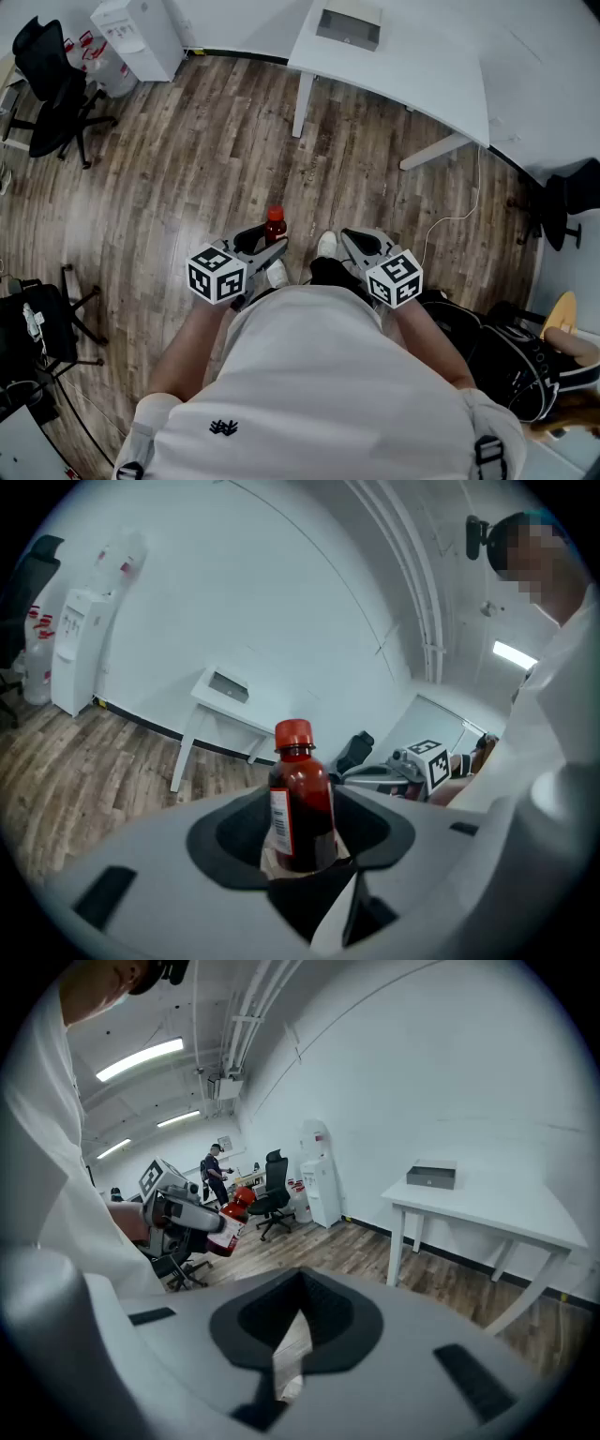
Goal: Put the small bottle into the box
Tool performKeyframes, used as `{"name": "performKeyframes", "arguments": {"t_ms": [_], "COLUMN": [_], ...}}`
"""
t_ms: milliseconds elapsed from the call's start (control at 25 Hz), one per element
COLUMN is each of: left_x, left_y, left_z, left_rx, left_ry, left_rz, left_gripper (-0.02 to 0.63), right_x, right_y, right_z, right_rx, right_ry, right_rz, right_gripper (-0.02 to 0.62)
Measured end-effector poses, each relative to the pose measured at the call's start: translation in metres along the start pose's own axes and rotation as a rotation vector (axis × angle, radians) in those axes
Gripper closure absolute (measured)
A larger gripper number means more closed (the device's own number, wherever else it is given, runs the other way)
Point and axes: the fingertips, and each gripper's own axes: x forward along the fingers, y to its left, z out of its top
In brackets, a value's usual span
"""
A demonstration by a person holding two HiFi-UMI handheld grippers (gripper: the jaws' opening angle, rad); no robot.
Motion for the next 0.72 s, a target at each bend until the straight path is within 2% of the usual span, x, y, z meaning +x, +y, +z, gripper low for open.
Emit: {"name": "performKeyframes", "arguments": {"t_ms": [160, 320, 480, 680, 720], "left_x": [0.012, 0.033, 0.066, 0.109, 0.119], "left_y": [0.006, 0.012, 0.024, 0.035, 0.039], "left_z": [0.005, 0.018, 0.042, 0.086, 0.098], "left_rx": [0.003, 0.003, 0.005, 0.018, 0.026], "left_ry": [0.031, 0.046, 0.061, 0.073, 0.077], "left_rz": [0.001, 0.007, 0.033, 0.057, 0.061], "left_gripper": [0.391, 0.391, 0.391, 0.391, 0.391], "right_x": [-0.004, -0.003, 0.007, 0.015, 0.018], "right_y": [-0.01, -0.037, -0.077, -0.134, -0.147], "right_z": [0.002, 0.0, 0.014, 0.05, 0.057], "right_rx": [0.017, 0.043, 0.059, 0.026, 0.031], "right_ry": [-0.004, -0.003, -0.027, -0.082, -0.092], "right_rz": [-0.009, -0.016, -0.009, 0.007, 0.009], "right_gripper": [0.591, 0.591, 0.591, 0.584, 0.55]}}
